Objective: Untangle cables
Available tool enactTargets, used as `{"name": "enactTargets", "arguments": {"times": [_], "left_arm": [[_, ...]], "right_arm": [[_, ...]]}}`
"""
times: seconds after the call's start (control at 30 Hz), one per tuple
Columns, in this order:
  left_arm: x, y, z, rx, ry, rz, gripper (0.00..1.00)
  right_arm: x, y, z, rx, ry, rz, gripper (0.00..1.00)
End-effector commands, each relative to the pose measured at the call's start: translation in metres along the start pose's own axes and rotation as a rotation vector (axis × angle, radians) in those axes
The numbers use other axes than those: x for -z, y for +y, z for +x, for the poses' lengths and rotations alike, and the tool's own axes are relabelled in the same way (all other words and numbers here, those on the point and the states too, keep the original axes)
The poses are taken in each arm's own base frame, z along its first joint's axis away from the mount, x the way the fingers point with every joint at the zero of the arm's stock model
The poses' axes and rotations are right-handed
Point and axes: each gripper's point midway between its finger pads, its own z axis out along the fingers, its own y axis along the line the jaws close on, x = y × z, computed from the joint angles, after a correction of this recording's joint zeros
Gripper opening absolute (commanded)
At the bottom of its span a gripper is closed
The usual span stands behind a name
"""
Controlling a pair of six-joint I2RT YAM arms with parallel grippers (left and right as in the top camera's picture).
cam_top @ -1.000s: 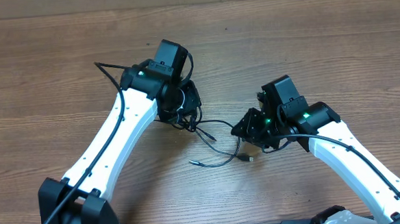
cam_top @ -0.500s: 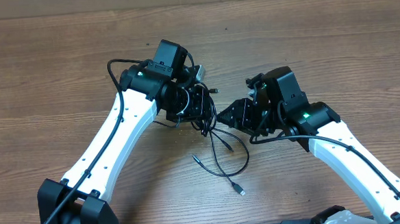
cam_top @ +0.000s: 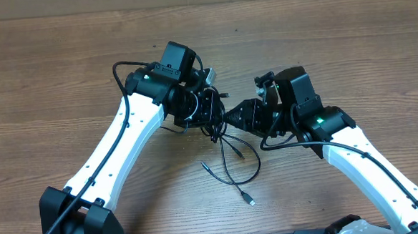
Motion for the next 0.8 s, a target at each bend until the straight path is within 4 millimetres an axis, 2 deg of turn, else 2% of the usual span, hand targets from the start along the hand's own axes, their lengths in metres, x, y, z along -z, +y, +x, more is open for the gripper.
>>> {"name": "enactTargets", "arguments": {"times": [0.0, 0.23, 0.4, 0.5, 0.6, 0.63, 0.67, 0.7, 0.77], "left_arm": [[0.010, -0.015, -0.002, -0.050, -0.017, 0.053, 0.04], [0.011, -0.025, 0.008, -0.094, 0.024, 0.117, 0.04], [0.016, -0.049, 0.017, -0.165, 0.063, 0.267, 0.04], [0.023, -0.056, 0.016, -0.173, 0.063, 0.336, 0.04], [0.032, -0.055, 0.010, -0.164, 0.046, 0.385, 0.04], [0.037, -0.053, 0.006, -0.147, 0.034, 0.408, 0.04], [0.043, -0.049, 0.001, -0.131, 0.021, 0.425, 0.04], [0.048, -0.044, -0.003, -0.113, 0.005, 0.434, 0.04], [0.059, -0.030, -0.015, -0.072, -0.036, 0.441, 0.04]], "right_arm": [[0.002, 0.004, -0.011, 0.023, -0.049, 0.015, 0.42], [-0.001, -0.010, -0.023, 0.016, -0.105, 0.081, 0.41], [-0.024, -0.033, -0.019, -0.034, -0.040, 0.127, 0.37], [-0.031, -0.042, -0.017, -0.052, -0.018, 0.145, 0.33], [-0.033, -0.045, -0.017, -0.058, -0.012, 0.152, 0.32], [-0.034, -0.048, -0.017, -0.061, -0.014, 0.165, 0.25], [-0.033, -0.053, -0.017, -0.067, -0.024, 0.190, 0.09], [-0.032, -0.058, -0.018, -0.073, -0.033, 0.219, 0.04], [-0.027, -0.073, -0.018, -0.090, -0.053, 0.295, 0.04]]}}
